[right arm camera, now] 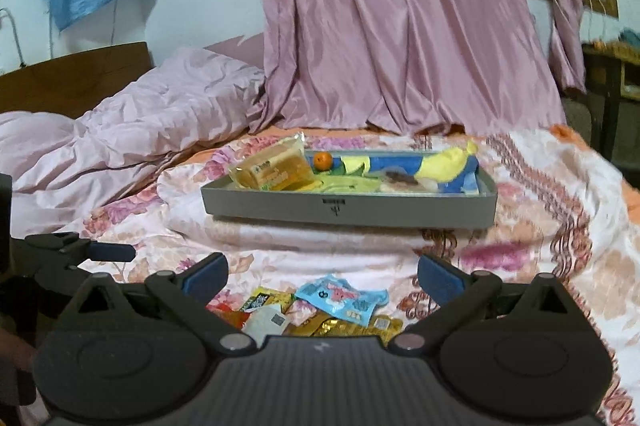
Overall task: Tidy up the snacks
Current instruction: 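Lift both grippers out of the tray back toward the snack pile, then grasp the red spicy strip bag with the left gripper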
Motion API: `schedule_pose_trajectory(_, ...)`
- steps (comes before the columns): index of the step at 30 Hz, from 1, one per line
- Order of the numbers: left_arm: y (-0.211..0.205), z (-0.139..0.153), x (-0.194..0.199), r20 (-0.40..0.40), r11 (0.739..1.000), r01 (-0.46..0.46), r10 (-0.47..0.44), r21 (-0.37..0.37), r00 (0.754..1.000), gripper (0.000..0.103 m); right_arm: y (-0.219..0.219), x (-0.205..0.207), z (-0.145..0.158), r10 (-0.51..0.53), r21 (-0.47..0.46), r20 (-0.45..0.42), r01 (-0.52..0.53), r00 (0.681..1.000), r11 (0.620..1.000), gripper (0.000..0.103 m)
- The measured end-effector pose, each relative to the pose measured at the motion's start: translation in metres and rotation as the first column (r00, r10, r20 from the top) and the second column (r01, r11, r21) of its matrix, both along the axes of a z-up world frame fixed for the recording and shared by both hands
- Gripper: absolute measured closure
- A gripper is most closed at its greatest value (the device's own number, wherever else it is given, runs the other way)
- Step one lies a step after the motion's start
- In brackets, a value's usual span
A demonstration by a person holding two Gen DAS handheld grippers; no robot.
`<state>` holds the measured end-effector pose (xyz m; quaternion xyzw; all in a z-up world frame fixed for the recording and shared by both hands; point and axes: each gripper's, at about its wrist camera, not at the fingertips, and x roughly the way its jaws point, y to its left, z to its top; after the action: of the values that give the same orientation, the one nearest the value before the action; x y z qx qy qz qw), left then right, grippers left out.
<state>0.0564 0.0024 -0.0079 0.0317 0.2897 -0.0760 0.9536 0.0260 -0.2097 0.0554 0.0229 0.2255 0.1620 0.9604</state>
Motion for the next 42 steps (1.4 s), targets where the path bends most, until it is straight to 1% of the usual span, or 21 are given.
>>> schedule_pose_trajectory(1,0.001,0.001,0.003,-0.003,1.000,-0.007,0.007,-0.005,1.000,0.001,0.000,0.003,-0.002,-0.005,-0.004,-0.009,0.005,1.000,1.000,0.000)
schedule_pose_trajectory(3,0.004,0.002,0.004,0.018,0.999,-0.005,0.005,-0.037,1.000,0.001,0.002,0.006,-0.006,-0.014,-0.028,-0.022,0.013,1.000,1.000,0.000)
schedule_pose_trajectory(6,0.006,0.000,0.013,0.009,0.999,-0.024,0.024,-0.046,1.000,0.001,0.004,0.011,-0.012,-0.020,-0.049,-0.040,0.018,0.999,0.999,0.000)
schedule_pose_trajectory(8,0.007,-0.003,0.019,-0.015,0.998,-0.038,0.037,-0.048,0.999,0.001,0.005,0.011,-0.016,-0.017,-0.052,-0.040,0.015,0.999,0.999,0.000)
schedule_pose_trajectory(10,0.009,-0.004,0.022,-0.020,0.997,-0.043,0.042,-0.059,0.999,0.001,0.005,0.012,-0.020,-0.022,-0.053,-0.054,0.019,0.998,0.998,0.000)
schedule_pose_trajectory(16,0.010,-0.009,0.025,-0.034,0.998,-0.051,0.049,-0.048,0.998,0.001,-0.001,0.014,-0.025,-0.012,-0.029,-0.063,0.011,0.998,1.000,0.000)
schedule_pose_trajectory(17,0.011,-0.010,0.025,-0.038,0.998,-0.049,0.047,-0.043,0.998,0.001,-0.002,0.014,-0.026,-0.010,-0.032,-0.057,0.008,0.998,0.999,0.000)
schedule_pose_trajectory(19,0.012,-0.013,0.024,-0.049,0.998,-0.046,0.044,-0.038,0.998,0.001,-0.005,0.015,-0.028,-0.017,-0.039,-0.072,0.014,0.997,0.999,0.000)
schedule_pose_trajectory(21,0.014,-0.015,0.022,-0.052,0.998,-0.016,0.013,-0.054,0.999,0.001,-0.010,0.014,-0.028,-0.013,-0.024,-0.067,0.012,0.998,1.000,0.000)
schedule_pose_trajectory(23,0.010,-0.018,0.018,-0.060,0.997,0.046,-0.050,-0.063,0.997,0.001,-0.014,0.015,-0.028,-0.020,-0.027,-0.075,0.018,0.997,0.999,0.000)
schedule_pose_trajectory(24,0.006,-0.019,0.016,-0.062,0.996,0.074,-0.077,-0.055,0.995,0.001,-0.016,0.015,-0.028,-0.021,-0.022,-0.077,0.019,0.997,1.000,0.000)
schedule_pose_trajectory(26,-0.005,-0.026,0.014,-0.074,0.993,0.118,-0.118,-0.004,0.990,0.001,-0.018,0.014,-0.027,-0.021,-0.014,-0.075,0.020,0.997,1.000,0.000)
schedule_pose_trajectory(29,-0.013,-0.035,0.015,-0.095,0.986,0.140,-0.131,0.089,0.987,0.001,-0.019,0.013,-0.026,-0.017,-0.007,-0.072,0.016,0.997,1.000,0.000)
schedule_pose_trajectory(31,-0.012,-0.039,0.015,-0.116,0.978,0.171,-0.157,0.117,0.981,0.001,-0.020,0.013,-0.024,-0.017,-0.002,-0.071,0.016,0.997,1.000,0.000)
schedule_pose_trajectory(32,-0.010,-0.041,0.016,-0.140,0.973,0.200,-0.183,0.113,0.973,0.001,-0.021,0.014,-0.024,-0.016,0.003,-0.070,0.017,0.997,1.000,0.000)
schedule_pose_trajectory(34,-0.007,-0.043,0.017,-0.148,0.968,0.225,-0.208,0.113,0.967,0.001,-0.022,0.015,-0.023,-0.018,0.015,-0.070,0.019,0.997,1.000,0.000)
schedule_pose_trajectory(36,-0.009,-0.046,0.020,-0.172,0.952,0.279,-0.257,0.123,0.951,0.001,-0.022,0.015,-0.021,-0.014,0.032,-0.072,0.016,0.997,0.999,0.000)
schedule_pose_trajectory(39,-0.017,-0.060,0.030,-0.244,0.910,0.386,-0.343,0.153,0.907,0.001,-0.021,0.015,-0.021,-0.006,0.035,-0.071,0.008,0.997,0.999,0.000)
schedule_pose_trajectory(40,-0.019,-0.064,0.033,-0.246,0.900,0.401,-0.355,0.172,0.902,0.000,-0.021,0.016,-0.021,-0.006,0.033,-0.071,0.008,0.997,0.999,0.000)
schedule_pose_trajectory(41,-0.020,-0.066,0.037,-0.240,0.895,0.410,-0.365,0.175,0.900,0.000,-0.021,0.016,-0.021,-0.006,0.036,-0.073,0.009,0.997,0.999,0.000)
schedule_pose_trajectory(42,-0.019,-0.067,0.042,-0.239,0.898,0.409,-0.367,0.160,0.899,0.000,-0.021,0.016,-0.020,-0.007,0.040,-0.074,0.010,0.997,0.999,0.000)
